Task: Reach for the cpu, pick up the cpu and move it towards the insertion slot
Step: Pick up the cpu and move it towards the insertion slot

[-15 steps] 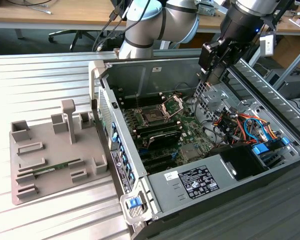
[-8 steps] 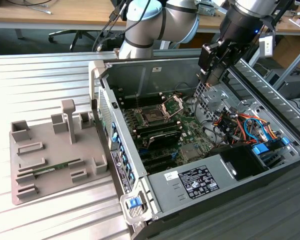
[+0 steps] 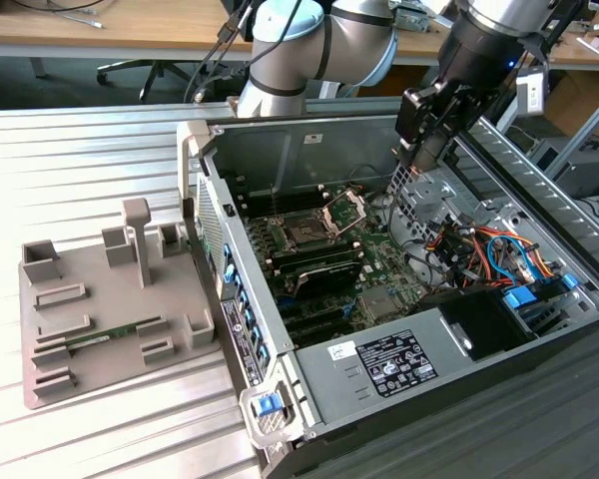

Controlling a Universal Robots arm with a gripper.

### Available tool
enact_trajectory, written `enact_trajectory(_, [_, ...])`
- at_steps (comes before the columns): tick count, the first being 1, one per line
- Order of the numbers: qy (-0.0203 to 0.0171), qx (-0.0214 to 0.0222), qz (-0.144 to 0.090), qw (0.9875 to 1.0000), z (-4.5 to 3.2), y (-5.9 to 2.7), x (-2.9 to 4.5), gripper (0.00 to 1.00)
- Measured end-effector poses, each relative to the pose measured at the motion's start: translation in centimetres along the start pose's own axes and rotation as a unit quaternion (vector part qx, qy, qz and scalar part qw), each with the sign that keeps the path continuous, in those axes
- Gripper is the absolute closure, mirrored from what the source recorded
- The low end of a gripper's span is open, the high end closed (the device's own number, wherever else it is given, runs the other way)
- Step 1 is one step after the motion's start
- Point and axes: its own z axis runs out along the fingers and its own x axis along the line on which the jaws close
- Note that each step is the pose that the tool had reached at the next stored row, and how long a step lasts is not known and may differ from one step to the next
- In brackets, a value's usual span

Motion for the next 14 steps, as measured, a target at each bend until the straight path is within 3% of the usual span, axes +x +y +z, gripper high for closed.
enact_trajectory(14, [0.0000, 0.0000, 0.000, 1.0000, 0.22, -0.01, 0.00, 0.45])
